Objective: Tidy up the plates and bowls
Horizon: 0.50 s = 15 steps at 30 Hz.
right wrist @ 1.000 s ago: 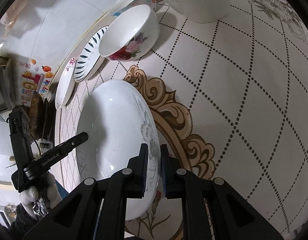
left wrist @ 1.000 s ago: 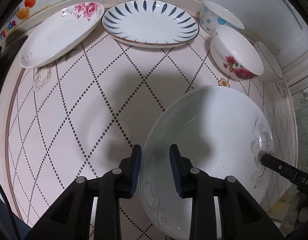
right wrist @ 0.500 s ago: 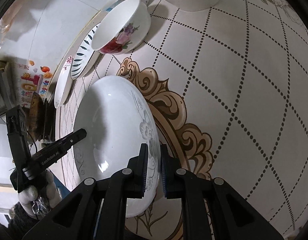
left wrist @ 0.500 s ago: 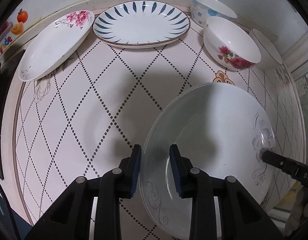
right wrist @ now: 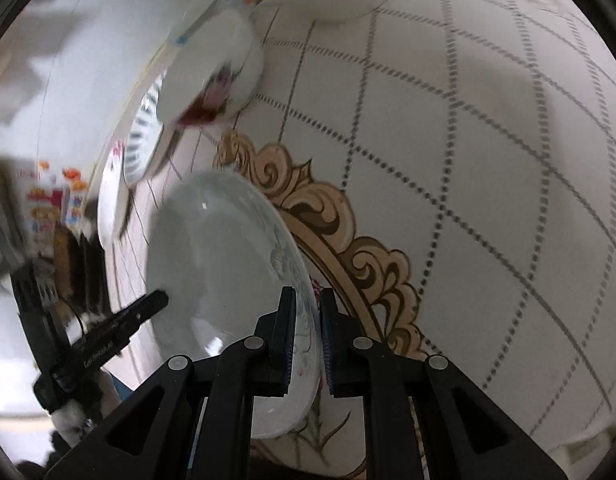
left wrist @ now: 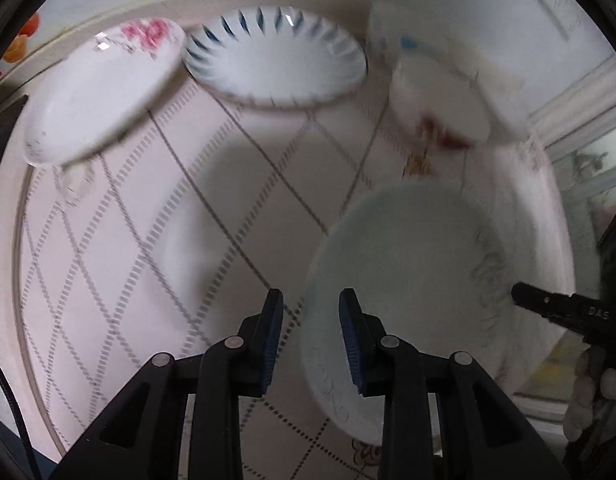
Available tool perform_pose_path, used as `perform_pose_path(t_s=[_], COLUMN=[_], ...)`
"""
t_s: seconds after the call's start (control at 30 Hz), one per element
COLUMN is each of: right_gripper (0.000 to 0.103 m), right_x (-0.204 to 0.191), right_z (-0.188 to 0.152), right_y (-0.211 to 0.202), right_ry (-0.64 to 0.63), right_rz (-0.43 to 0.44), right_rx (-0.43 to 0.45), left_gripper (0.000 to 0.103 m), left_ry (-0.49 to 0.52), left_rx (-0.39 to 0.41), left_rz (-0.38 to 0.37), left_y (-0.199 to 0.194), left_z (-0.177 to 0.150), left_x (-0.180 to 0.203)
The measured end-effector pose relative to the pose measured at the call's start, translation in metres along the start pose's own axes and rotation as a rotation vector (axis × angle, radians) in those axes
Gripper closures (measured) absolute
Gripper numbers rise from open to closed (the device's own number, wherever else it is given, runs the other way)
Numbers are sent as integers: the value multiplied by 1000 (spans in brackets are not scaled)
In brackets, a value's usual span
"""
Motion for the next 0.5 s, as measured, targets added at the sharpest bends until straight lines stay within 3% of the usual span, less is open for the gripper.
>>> perform_pose_path(t_s=[0.07,0.23,0.37,0.5], right_gripper=[87,64,63,63], right_x=[-7,-77,-171,-256], right_z=[4,21,39,60], right_y=[-18,-46,-15,49], right_ry=[19,-38,-119,-175], right_rz=[4,52,175,234], right_rx=[33,106,65,1], left_gripper=[76,60,60,60], left_ry=[-33,-154,-243,-342], left_rx=[53,153,191,211], left_rz=[-15,-12,45,116], left_y=[-23,-61,-66,-61], left_z=[12,53,81,101], left_x=[-15,-76,-137,-211])
Point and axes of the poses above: each gripper's, at about its wrist camera, not at the fingertips, and y roughly the way its jaws point, x to its right, z to its top, the point moved 5 cm from there along y, roughly the way its jaws point, and after that the axes turned 3 degrees about x, right-handed, at the moved point
